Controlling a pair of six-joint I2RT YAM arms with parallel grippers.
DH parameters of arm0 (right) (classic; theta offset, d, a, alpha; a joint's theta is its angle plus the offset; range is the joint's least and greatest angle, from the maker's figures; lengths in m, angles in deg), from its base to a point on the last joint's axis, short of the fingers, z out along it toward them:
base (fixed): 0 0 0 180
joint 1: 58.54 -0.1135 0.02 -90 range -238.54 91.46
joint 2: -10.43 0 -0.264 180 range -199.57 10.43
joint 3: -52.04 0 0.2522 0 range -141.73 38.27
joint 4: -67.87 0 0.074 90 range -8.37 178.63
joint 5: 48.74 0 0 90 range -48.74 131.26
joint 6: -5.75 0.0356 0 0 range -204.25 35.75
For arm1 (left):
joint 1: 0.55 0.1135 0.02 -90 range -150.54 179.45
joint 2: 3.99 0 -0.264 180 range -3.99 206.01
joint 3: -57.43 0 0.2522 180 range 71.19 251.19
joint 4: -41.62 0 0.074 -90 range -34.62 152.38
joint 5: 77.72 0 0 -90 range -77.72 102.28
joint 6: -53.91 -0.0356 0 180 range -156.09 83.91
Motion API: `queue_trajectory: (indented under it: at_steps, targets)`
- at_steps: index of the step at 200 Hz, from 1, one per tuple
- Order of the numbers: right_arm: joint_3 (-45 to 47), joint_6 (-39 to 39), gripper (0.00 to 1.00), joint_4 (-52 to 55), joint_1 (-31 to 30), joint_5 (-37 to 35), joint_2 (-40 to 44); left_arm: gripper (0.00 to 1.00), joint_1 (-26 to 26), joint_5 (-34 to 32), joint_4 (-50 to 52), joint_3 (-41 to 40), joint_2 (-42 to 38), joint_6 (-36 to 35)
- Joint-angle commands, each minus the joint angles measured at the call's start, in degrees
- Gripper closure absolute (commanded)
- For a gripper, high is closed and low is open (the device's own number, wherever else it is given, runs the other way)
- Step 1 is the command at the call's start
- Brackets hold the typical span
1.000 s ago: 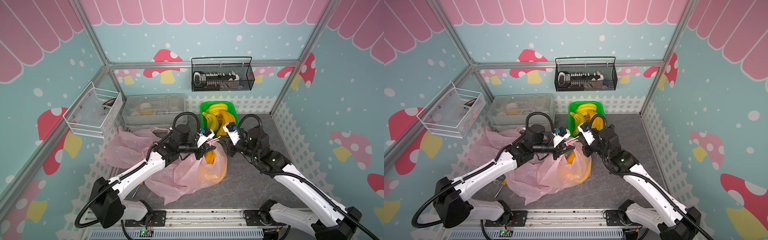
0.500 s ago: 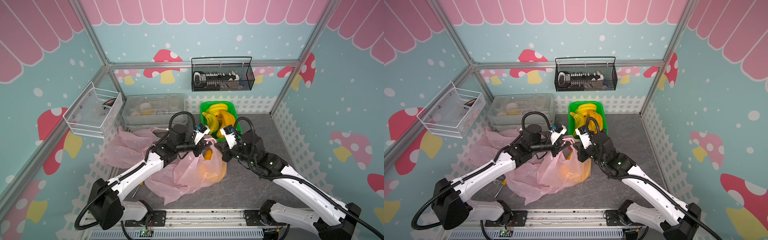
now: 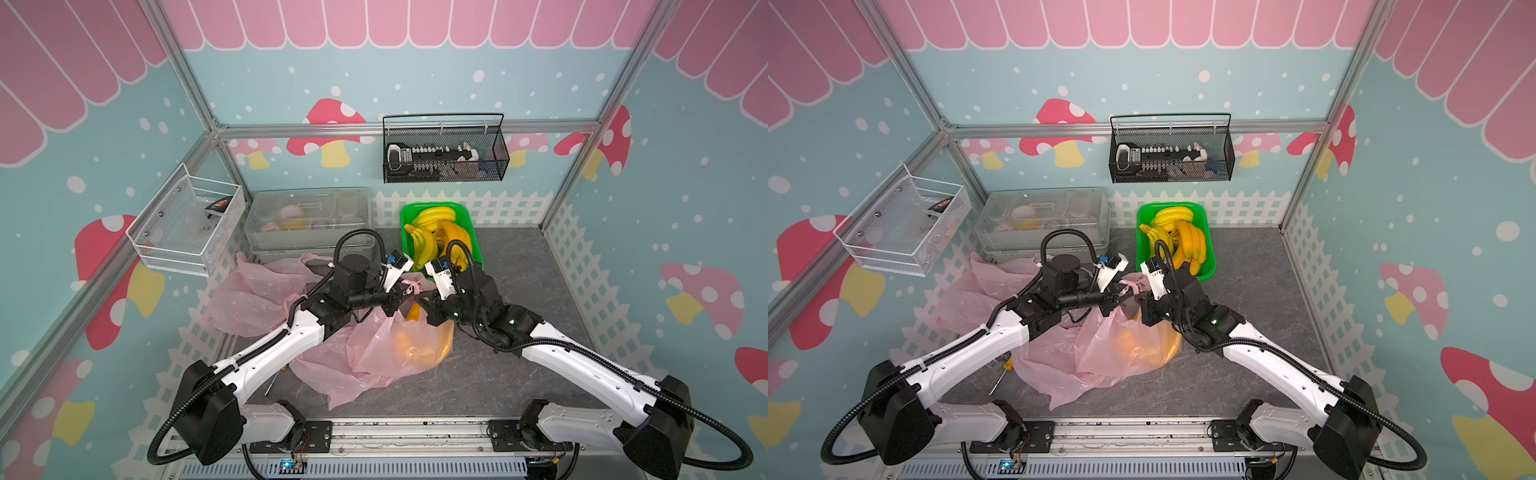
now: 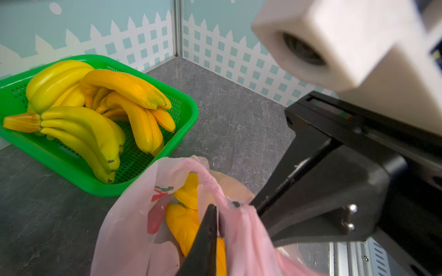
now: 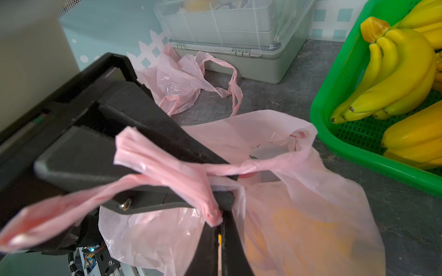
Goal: Place the banana into a plastic bag & tie a knot
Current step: Cross the plastic bag at the center of the board.
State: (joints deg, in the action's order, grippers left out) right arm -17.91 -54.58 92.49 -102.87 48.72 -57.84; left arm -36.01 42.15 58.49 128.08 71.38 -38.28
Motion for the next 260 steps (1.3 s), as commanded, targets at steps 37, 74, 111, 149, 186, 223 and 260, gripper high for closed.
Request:
queue_trajectory:
  at_steps: [37,74,111,149,186,223,260]
  targets:
    - [0.4,0.5,1.0,-6.2,-0.1,-1.8,-1.7,0.77,-0.8,3.2,-2.6,-4.0,-4.4,1.0]
    - [0.6,-0.1,1.0,-6.4,-0.1,-2.4,-0.2,0.74,-0.4,2.9,-3.2,-5.3,-5.2,1.2]
    - [1.2,-0.2,1.0,-6.7,-0.2,-2.4,1.1,0.74,-0.1,2.9,-3.0,-5.3,-4.9,0.9]
    - [1.3,-0.3,1.0,-6.9,-0.5,-1.3,0.3,0.72,-0.1,3.8,-5.2,-5.0,-4.5,2.6]
    - [2.0,-0.8,1.0,-8.5,-2.1,-0.4,0.0,0.73,0.1,4.5,-8.2,-5.0,-4.1,4.9]
    - [2.8,-1.3,1.0,-9.1,-2.5,-0.1,0.3,0.74,0.7,5.6,-9.7,-5.2,-3.9,6.4]
    - [2.8,-2.6,1.0,-9.8,-3.8,0.5,0.1,0.79,1.2,6.4,-10.8,-5.5,-3.8,7.6]
